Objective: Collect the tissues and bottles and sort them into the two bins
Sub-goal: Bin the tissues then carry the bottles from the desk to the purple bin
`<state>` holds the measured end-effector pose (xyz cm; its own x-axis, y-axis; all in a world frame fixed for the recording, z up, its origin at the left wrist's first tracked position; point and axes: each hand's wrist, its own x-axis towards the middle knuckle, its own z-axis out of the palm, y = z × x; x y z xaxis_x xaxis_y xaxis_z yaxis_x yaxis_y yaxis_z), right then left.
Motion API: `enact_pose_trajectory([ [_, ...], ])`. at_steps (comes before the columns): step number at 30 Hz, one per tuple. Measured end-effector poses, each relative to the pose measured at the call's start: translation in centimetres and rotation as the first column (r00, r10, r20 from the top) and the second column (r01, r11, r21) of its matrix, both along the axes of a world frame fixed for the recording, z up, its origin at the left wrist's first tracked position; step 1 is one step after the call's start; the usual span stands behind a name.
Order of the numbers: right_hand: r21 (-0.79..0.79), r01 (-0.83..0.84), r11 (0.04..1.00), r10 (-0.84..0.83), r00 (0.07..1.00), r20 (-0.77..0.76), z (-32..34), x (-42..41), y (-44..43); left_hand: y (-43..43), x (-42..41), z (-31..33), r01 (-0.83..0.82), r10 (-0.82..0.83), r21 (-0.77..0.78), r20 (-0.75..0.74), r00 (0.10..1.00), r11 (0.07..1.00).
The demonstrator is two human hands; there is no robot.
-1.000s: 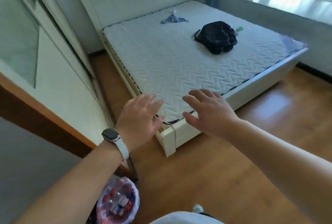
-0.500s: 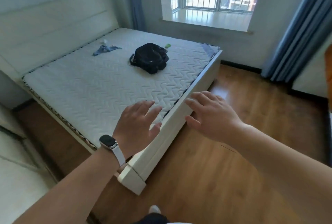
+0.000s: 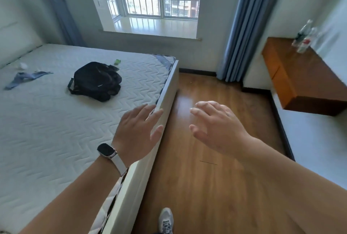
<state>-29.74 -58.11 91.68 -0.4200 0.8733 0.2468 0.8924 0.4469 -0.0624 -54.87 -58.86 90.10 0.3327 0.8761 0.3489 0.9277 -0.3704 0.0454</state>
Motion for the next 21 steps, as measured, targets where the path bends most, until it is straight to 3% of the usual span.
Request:
enact_pose_trajectory([
  [8,-0.006,0.182,0.983,-0.182,0.983,0.028,0.3,-1.2,8.7,13.6,-0.9,0.0,0.192,-0.191,-0.008,0.033,0.981,0.981],
  [21,-0.021,0.333,0.943,-0.334,0.941,-0.047,-0.1,2.9,17.4,25.3,3.0,-0.5,0.337,-0.340,0.063,0.028,0.940,0.939],
])
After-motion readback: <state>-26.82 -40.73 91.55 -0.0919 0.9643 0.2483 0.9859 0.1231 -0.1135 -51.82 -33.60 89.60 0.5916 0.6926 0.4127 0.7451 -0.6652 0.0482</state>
